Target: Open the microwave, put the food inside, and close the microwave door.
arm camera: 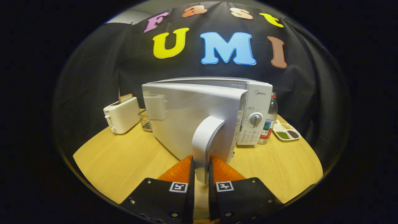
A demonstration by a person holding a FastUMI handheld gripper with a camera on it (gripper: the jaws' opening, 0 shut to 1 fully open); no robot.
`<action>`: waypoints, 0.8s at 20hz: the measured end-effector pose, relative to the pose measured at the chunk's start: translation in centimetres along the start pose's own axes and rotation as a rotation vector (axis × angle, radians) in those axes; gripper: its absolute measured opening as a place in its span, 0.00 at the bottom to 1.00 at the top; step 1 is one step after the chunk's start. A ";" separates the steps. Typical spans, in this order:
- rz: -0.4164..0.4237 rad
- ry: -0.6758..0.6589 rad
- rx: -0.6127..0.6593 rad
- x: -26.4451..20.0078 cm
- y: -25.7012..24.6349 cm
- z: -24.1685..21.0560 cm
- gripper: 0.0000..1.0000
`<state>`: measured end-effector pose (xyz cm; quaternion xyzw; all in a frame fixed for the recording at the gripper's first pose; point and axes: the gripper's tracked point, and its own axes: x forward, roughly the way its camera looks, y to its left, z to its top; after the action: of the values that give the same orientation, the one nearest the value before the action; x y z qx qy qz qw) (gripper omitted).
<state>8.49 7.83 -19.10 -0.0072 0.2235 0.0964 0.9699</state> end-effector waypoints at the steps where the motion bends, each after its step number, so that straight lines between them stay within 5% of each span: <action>1: 0.001 -0.001 -0.007 -0.4 0.7 -0.3 0.20; 16: 0.061 -0.002 -0.075 -5.6 12.0 -2.7 0.27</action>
<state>0.13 18.45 -18.73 -0.0364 0.2188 0.1344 0.9658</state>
